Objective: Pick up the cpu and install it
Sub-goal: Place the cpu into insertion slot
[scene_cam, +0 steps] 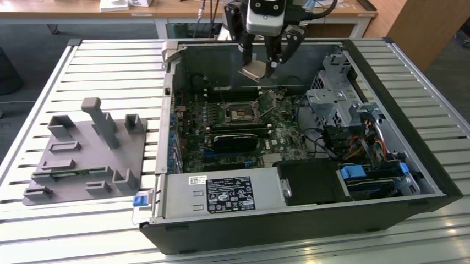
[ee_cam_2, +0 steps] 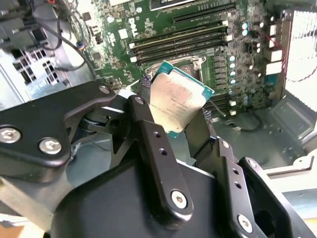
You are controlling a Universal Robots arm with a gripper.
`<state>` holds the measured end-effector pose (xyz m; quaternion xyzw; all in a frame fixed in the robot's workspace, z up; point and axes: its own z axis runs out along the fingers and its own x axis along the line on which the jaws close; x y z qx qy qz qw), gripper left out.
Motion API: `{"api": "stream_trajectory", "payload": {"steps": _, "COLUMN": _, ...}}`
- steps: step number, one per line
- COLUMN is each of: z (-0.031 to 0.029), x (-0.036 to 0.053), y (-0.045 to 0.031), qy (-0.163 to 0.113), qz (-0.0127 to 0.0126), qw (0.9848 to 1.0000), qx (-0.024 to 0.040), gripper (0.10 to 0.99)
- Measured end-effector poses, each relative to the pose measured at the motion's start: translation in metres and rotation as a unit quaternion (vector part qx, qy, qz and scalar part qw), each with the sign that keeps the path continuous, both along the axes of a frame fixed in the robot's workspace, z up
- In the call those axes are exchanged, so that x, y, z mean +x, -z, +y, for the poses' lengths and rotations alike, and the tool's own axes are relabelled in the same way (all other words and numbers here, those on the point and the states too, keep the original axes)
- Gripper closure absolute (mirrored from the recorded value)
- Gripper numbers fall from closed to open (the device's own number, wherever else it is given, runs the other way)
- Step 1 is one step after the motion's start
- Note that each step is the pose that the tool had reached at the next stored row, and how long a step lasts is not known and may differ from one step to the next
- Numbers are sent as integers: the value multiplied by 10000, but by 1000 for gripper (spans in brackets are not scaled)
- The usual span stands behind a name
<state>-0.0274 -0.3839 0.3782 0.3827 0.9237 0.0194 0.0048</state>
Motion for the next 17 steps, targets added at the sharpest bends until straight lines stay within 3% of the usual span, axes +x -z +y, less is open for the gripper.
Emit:
{"api": "stream_trajectory", "payload": {"steps": 6, "z": 0, "x": 0, "y": 6, "qy": 494, "qz": 0, "qw": 9988, "qx": -3, "gripper": 557}}
{"api": "stream_trajectory", "payload": {"steps": 12, "z": 1, "x": 0, "y": 9, "qy": 926, "qz": 0, "qw": 9957, "qx": -11, "gripper": 557}}
{"api": "stream_trajectory", "payload": {"steps": 17, "z": 2, "x": 0, "y": 12, "qy": 1246, "qz": -1, "qw": 9922, "qx": -18, "gripper": 557}}
